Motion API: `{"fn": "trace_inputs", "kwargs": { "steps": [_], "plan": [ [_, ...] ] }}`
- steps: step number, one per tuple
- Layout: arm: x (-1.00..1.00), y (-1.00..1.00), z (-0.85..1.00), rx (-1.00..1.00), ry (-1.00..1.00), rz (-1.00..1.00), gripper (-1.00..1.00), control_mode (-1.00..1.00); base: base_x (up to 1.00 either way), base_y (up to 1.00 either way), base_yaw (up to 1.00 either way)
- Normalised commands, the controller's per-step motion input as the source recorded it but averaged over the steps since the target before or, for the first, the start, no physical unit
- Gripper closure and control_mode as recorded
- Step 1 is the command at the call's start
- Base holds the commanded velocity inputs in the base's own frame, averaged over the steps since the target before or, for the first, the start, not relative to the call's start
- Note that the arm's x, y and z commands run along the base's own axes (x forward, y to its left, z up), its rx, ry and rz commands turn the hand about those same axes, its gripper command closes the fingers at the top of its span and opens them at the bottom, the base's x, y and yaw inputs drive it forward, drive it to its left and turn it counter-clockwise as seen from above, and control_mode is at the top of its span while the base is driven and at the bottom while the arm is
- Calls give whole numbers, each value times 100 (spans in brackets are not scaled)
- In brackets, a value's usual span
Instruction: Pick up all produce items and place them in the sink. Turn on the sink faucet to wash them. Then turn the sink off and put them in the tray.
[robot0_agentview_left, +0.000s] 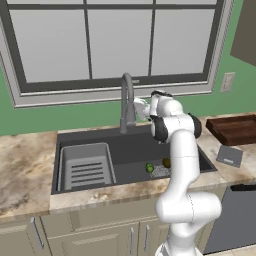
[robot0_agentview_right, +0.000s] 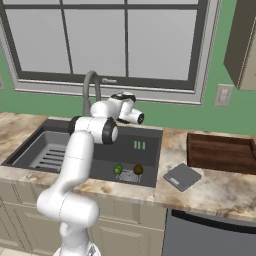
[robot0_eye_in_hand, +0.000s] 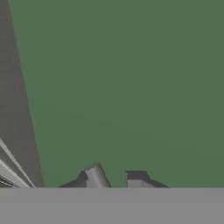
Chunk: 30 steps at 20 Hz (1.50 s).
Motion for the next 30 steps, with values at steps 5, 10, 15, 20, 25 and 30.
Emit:
{"fn": "trace_inputs", "kwargs": {
  "steps": [5,10,15,20,25,30],
  "plan": [
    [-29,0,44,-6,-26,-3,-100,-100,0,0,0],
    [-20,-5,66,-3,-25,-3,-100,-100,0,0,0],
    [-2,-17,96,0,-19,-2,-100,-100,0,0,0],
    [1,-73,98,-3,-7,-6,-100,-100,0,0,0],
    [-11,-56,90,-6,-2,-7,-100,-100,0,0,0],
    [-84,-37,74,-16,17,-10,-100,-100,0,0,0]
  ]
}}
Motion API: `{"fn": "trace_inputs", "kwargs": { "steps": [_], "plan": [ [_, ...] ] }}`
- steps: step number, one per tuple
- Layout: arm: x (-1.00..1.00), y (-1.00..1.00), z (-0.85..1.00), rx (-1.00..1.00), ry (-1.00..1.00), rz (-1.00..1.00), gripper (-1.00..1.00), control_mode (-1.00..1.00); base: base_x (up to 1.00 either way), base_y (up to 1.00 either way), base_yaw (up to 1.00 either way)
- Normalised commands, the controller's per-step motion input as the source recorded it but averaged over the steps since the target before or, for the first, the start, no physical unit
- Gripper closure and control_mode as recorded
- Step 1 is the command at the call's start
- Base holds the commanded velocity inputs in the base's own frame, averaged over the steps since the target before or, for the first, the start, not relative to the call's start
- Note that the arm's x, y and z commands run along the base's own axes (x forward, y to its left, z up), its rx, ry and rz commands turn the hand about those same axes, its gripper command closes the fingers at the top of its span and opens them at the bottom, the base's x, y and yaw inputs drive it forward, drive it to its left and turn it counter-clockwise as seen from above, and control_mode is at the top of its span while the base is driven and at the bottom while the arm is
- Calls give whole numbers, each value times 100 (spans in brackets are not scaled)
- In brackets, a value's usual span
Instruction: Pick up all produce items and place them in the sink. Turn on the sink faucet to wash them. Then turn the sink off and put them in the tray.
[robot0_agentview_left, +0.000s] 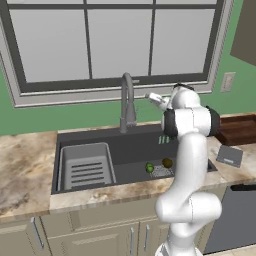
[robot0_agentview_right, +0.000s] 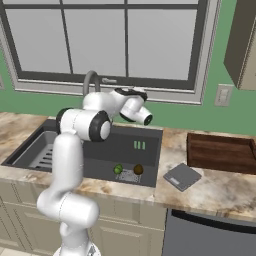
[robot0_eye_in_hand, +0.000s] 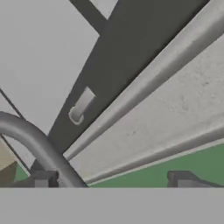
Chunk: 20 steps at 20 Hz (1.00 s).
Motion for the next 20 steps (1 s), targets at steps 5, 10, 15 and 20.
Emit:
{"fn": "trace_inputs", "kwargs": {
  "steps": [5,10,15,20],
  "plan": [
    [-90,-51,87,-20,18,-8,-100,-100,0,0,0],
    [-100,-30,52,-19,22,-7,-100,-100,0,0,0],
    [-93,-19,2,-19,29,-7,-100,-100,0,0,0],
    [-57,-18,-5,-18,28,-4,-100,-100,0,0,0]
  ]
}}
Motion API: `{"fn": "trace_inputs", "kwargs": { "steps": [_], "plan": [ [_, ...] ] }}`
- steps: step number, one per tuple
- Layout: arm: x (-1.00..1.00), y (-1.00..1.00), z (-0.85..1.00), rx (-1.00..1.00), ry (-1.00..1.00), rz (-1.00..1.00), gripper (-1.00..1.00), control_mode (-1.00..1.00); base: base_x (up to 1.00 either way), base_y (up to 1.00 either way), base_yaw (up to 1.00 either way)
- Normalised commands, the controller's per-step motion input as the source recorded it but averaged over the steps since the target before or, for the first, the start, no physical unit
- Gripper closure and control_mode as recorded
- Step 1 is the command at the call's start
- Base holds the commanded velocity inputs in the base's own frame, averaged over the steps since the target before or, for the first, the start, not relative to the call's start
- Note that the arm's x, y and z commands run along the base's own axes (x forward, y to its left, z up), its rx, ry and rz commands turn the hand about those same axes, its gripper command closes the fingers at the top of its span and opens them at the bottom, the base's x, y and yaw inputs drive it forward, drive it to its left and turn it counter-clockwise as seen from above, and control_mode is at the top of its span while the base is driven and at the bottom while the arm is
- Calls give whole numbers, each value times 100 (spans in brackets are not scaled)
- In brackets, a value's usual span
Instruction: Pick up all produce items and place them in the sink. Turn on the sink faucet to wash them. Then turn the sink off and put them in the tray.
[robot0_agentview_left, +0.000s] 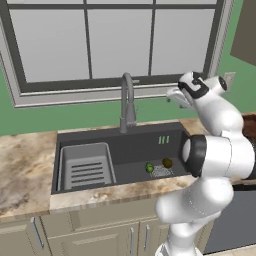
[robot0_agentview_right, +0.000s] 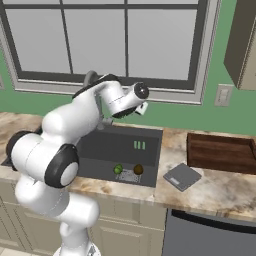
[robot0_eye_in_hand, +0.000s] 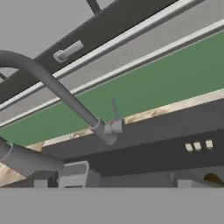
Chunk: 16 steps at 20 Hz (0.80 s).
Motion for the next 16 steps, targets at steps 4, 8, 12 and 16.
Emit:
{"fn": "trace_inputs", "kwargs": {
  "steps": [4,8,12,16],
  "plan": [
    [-44,-14,-35,-16,24,-3,-100,-100,0,0,0],
    [-35,-19,-54,-10,28,-2,-100,-100,0,0,0],
    [-21,-17,-63,-5,30,0,-100,-100,0,0,0],
    [-6,-3,-63,-2,29,0,-100,-100,0,0,0]
  ]
}}
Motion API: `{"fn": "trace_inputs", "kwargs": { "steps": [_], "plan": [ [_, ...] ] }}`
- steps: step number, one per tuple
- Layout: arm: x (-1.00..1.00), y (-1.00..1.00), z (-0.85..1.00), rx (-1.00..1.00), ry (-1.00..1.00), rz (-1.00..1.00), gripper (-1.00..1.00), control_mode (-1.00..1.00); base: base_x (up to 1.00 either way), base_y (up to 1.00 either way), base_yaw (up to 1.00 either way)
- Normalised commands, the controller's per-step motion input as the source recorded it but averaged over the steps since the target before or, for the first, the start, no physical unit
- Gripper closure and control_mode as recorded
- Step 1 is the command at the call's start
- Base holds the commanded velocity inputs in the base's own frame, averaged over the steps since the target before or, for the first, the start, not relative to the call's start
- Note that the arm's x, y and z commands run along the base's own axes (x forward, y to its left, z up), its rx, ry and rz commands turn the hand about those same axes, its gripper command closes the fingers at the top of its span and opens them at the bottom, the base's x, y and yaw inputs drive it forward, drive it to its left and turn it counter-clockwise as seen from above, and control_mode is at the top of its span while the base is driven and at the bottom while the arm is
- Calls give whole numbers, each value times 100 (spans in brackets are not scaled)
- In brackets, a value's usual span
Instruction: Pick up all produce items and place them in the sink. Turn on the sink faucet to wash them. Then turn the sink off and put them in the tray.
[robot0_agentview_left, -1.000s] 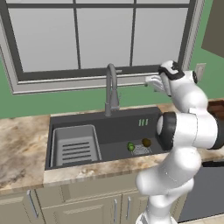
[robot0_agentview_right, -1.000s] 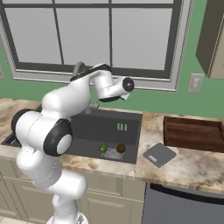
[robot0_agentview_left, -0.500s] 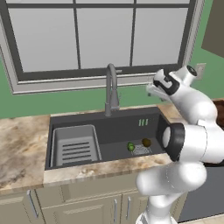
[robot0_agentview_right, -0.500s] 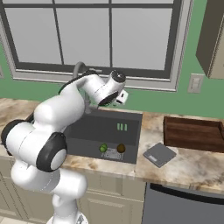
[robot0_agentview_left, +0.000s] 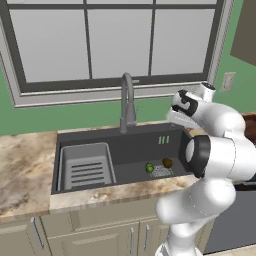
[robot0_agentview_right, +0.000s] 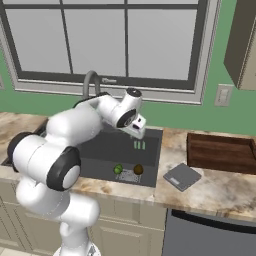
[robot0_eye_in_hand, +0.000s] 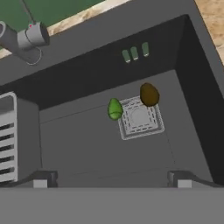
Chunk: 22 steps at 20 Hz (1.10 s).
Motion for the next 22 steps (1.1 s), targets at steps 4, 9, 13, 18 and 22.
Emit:
{"fn": "trace_inputs", "kwargs": {
  "steps": [4,9,13,18,22],
  "plan": [
    [0,0,-58,0,27,0,-100,-100,0,0,0],
    [-12,9,-65,-2,17,0,-100,-100,0,0,0],
    [-31,9,-55,-3,0,0,-100,-100,0,0,0],
    [-26,19,-45,0,-6,0,-100,-100,0,0,0],
    [-5,28,-40,0,-6,0,-100,-100,0,0,0]
  ]
}}
